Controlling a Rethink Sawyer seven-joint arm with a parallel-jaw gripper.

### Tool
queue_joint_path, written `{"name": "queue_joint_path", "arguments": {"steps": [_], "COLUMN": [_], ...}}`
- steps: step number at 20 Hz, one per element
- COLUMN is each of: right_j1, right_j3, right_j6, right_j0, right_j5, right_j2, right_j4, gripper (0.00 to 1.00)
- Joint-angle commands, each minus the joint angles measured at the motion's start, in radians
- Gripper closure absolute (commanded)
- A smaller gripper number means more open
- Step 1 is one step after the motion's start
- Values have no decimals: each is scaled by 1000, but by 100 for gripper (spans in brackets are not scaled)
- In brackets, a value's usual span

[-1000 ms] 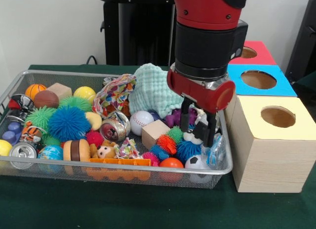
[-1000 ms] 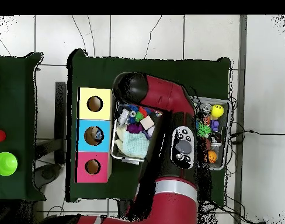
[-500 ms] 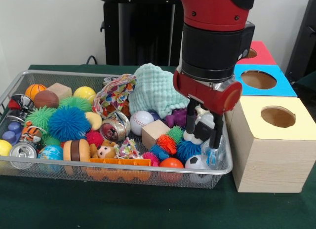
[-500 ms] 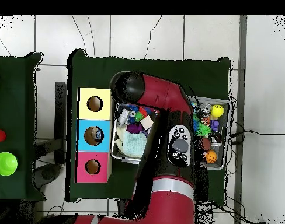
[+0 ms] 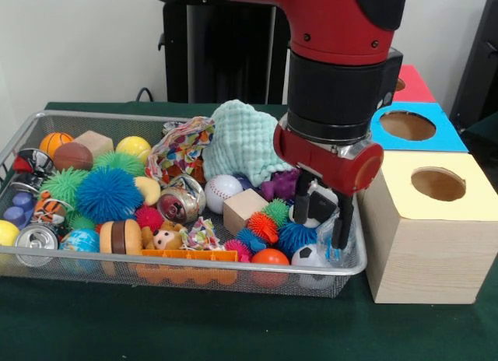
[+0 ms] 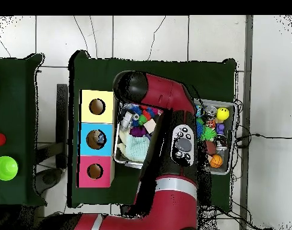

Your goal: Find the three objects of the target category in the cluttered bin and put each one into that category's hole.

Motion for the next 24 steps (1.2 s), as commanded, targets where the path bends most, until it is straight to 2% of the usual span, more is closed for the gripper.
{"name": "queue_joint_path", "arguments": {"steps": [1, 6, 18, 19, 22, 24], "right_j1": [48, 85, 117, 116, 105, 98], "right_j3": [-12, -58, -98, -102, -137, -140], "right_j6": [81, 86, 86, 87, 138, 172], "right_j0": [-6, -3, 13, 16, 52, 62], "right_j5": [18, 21, 33, 45, 165, 197], "right_j2": [87, 88, 93, 90, 52, 52], "right_j4": [19, 21, 24, 24, 29, 48], "gripper": [0, 0, 0, 0, 0, 0]}}
